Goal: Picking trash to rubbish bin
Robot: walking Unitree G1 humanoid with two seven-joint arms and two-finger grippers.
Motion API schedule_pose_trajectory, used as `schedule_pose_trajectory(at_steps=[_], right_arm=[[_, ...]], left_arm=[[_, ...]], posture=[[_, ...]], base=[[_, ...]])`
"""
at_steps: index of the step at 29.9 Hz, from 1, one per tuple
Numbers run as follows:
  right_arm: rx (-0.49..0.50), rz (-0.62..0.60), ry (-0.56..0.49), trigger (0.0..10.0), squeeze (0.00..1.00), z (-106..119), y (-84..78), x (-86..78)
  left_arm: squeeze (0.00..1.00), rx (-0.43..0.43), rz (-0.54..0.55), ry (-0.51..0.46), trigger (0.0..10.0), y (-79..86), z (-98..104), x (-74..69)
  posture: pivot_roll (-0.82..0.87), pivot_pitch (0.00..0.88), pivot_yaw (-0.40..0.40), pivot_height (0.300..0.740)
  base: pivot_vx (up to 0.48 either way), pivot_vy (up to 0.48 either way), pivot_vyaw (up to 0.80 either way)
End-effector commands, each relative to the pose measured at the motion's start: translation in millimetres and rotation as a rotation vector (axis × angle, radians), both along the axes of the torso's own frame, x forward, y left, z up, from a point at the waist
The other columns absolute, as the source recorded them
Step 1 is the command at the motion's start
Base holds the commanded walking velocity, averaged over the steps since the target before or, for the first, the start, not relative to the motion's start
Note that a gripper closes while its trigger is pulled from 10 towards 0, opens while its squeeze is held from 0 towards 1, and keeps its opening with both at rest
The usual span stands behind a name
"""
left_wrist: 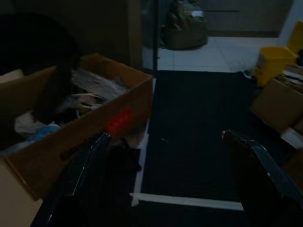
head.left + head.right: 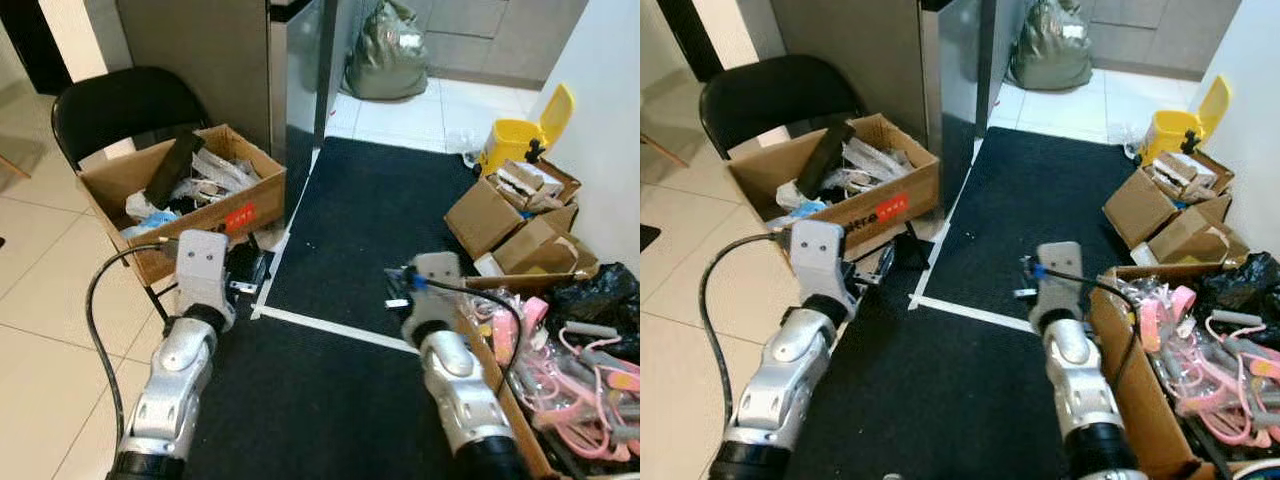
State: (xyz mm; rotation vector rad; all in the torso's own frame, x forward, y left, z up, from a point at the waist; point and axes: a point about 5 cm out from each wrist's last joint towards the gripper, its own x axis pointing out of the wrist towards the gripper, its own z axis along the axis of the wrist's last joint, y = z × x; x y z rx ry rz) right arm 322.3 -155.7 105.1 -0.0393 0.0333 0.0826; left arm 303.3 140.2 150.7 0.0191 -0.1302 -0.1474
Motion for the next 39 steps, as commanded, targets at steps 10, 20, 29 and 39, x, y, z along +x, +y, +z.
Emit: schedule_pose_trajectory(at_steps=[10, 20, 29, 39], right_arm=[[0.001, -0.017, 0.018, 10.0, 0.0, -3.3, -5.2, -0.6], [0.0, -0.011, 0.019, 10.0, 0.0, -2.8, -2.9, 0.7], [-0.005, -0.012, 0.018, 10.0, 0.0, -2.6, -3.9, 0.9], [-0.059, 0.005, 0.016, 10.0, 0.0, -3.1, -2.4, 0.3]], left_arm=[[0.0, 0.01, 0.002, 0.013, 10.0, -0.2, -3.9, -1.8], [0.0, 0.01, 0.007, 0.011, 10.0, 0.7, -3.3, -0.8], [0.0, 0.012, 0.006, 0.013, 10.0, 0.8, -4.0, -1.8], [0.0, 0.015, 0.002, 0.015, 10.0, 0.0, -4.2, -1.5]], posture=[[0.03, 0.135, 0.014, 0.74], [0.03, 0.135, 0.011, 0.74], [0.03, 0.135, 0.012, 0.74], [0.04, 0.14, 0.014, 0.74]], base=[[0.369, 0.0, 0.0], [0.37, 0.0, 0.0], [0.37, 0.0, 0.0], [0.368, 0.0, 0.0]])
